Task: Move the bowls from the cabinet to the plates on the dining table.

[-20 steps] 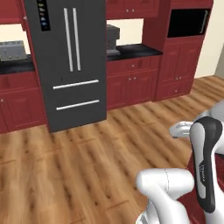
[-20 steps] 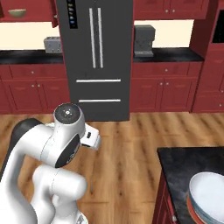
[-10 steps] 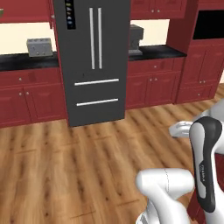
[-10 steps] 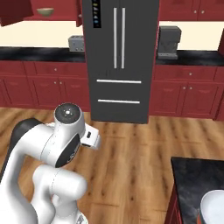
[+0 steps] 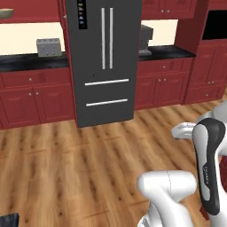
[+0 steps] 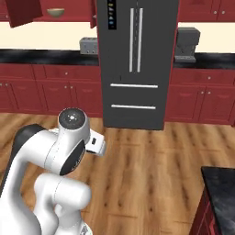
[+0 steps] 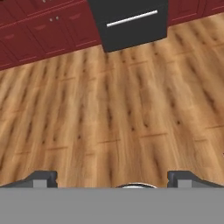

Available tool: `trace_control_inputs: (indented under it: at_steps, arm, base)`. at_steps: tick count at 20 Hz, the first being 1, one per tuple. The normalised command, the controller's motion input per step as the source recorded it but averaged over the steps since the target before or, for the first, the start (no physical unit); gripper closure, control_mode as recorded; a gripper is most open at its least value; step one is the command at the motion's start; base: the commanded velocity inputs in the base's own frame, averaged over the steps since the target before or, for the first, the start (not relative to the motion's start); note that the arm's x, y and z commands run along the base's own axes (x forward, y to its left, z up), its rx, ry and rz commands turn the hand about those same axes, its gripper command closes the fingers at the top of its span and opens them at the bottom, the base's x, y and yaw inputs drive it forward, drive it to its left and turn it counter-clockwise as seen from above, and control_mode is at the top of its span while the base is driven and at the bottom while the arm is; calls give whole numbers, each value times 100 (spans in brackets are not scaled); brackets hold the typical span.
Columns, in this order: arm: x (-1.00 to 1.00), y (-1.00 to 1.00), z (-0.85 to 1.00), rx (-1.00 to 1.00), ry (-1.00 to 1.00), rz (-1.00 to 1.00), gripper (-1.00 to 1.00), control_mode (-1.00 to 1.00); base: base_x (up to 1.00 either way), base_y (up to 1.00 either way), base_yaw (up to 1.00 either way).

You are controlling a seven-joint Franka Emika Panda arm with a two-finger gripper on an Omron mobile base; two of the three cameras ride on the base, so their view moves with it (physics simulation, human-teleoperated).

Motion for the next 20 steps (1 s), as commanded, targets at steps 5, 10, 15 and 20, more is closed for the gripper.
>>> trace_control_inputs:
  at_steps: [5,10,15,20]
  arm:
    - [0,0,0,0,0,0,-100,100]
    - [0,0,0,0,0,0,-100,100]
    - [0,0,0,0,0,0,-100,100]
    - [0,0,0,0,0,0,-100,100]
  base:
    - [-3,73,0]
    - [0,6,0]
    - [36,11,0]
    - [56,20,0]
